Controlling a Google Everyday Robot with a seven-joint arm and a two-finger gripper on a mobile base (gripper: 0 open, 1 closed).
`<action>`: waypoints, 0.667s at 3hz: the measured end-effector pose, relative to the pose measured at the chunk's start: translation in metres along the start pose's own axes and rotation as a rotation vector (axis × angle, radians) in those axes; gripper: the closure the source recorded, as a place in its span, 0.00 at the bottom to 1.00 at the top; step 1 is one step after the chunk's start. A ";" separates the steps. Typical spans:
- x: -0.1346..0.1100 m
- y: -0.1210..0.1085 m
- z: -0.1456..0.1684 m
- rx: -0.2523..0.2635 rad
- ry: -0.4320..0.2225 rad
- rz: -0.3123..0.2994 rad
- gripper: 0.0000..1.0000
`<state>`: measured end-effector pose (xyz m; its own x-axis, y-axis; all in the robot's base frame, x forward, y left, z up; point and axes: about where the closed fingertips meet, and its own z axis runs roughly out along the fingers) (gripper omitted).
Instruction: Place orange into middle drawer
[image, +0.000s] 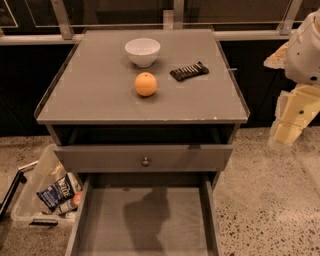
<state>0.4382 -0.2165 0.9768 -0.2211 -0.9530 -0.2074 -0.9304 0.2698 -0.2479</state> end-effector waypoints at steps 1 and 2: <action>0.000 0.000 0.000 0.000 0.000 0.000 0.00; -0.007 -0.002 0.000 0.022 -0.007 -0.014 0.00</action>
Offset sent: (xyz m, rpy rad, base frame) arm 0.0069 0.0123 -0.0021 -0.0052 -0.0325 0.0213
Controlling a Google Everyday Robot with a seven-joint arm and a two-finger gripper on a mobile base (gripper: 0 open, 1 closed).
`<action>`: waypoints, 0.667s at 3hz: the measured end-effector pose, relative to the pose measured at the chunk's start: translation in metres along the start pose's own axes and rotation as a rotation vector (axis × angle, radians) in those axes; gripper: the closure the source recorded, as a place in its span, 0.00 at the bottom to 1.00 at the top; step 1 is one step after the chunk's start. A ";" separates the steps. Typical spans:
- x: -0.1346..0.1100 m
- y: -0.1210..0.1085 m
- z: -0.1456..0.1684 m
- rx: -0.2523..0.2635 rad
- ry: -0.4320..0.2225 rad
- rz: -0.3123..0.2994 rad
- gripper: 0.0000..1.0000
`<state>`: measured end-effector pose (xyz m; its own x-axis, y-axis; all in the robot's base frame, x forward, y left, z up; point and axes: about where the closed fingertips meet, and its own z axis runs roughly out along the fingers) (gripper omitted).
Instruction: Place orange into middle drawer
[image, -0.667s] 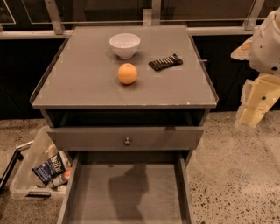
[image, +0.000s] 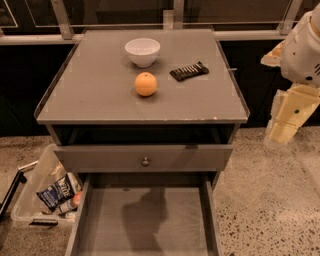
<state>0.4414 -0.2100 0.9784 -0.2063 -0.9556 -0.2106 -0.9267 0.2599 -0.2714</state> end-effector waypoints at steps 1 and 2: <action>-0.023 -0.006 0.005 0.034 -0.031 -0.043 0.00; -0.043 -0.023 0.011 0.073 -0.089 -0.077 0.00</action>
Offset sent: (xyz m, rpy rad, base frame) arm 0.0634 0.0542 0.0050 0.0901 -0.1607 0.1295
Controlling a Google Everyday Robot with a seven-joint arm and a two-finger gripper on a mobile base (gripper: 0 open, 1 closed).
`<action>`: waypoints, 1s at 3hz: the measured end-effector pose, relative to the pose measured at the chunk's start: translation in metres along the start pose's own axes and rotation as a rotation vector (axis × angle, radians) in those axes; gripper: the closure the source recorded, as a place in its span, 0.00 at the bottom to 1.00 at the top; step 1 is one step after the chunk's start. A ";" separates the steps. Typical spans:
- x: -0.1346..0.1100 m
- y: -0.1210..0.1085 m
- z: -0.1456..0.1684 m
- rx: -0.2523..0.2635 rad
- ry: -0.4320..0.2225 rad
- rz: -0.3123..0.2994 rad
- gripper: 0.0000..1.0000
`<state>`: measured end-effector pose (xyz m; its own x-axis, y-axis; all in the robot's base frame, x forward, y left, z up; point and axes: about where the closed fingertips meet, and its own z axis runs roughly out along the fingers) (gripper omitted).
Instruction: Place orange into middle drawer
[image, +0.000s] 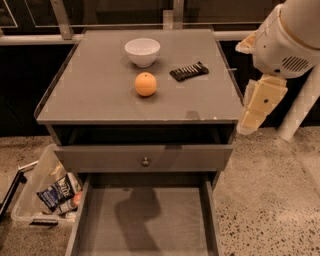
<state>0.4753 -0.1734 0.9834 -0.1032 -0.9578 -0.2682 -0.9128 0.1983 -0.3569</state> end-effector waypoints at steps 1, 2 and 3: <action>-0.014 -0.024 0.012 0.021 -0.052 0.006 0.00; -0.030 -0.042 0.027 0.010 -0.101 0.010 0.00; -0.030 -0.042 0.027 0.010 -0.102 0.010 0.00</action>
Offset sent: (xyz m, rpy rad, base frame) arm 0.0806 0.0410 -0.0068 0.1547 -0.0195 0.0398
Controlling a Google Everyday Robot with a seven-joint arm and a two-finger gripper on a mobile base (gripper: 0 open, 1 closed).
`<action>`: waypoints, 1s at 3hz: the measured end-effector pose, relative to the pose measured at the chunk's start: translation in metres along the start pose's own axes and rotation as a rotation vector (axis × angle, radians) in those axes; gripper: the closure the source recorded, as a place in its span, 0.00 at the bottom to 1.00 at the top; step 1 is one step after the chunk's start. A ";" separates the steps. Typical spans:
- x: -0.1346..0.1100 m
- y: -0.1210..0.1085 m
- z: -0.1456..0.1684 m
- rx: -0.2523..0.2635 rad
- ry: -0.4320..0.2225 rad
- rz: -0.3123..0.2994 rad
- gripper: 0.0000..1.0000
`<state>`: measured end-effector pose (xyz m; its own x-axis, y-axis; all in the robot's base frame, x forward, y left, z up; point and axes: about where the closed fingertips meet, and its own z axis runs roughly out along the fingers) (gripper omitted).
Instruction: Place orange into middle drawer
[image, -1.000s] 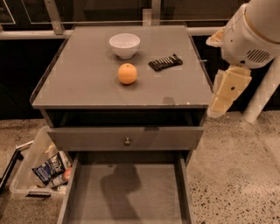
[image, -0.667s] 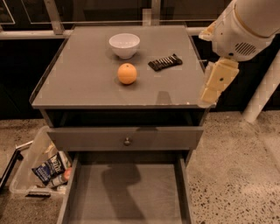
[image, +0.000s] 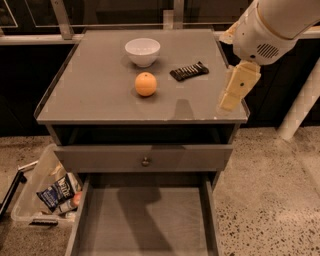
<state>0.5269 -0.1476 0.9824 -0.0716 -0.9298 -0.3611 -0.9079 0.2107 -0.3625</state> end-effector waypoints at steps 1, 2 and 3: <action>-0.011 -0.001 0.016 -0.009 -0.045 -0.011 0.00; -0.037 -0.007 0.044 -0.023 -0.151 -0.035 0.00; -0.063 -0.018 0.069 -0.043 -0.271 -0.049 0.00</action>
Offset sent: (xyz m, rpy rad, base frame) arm 0.0518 0.0832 -0.0343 0.2441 -0.0421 0.1694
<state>0.5761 -0.0719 0.9523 0.0810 -0.8228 -0.5626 -0.9246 0.1487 -0.3506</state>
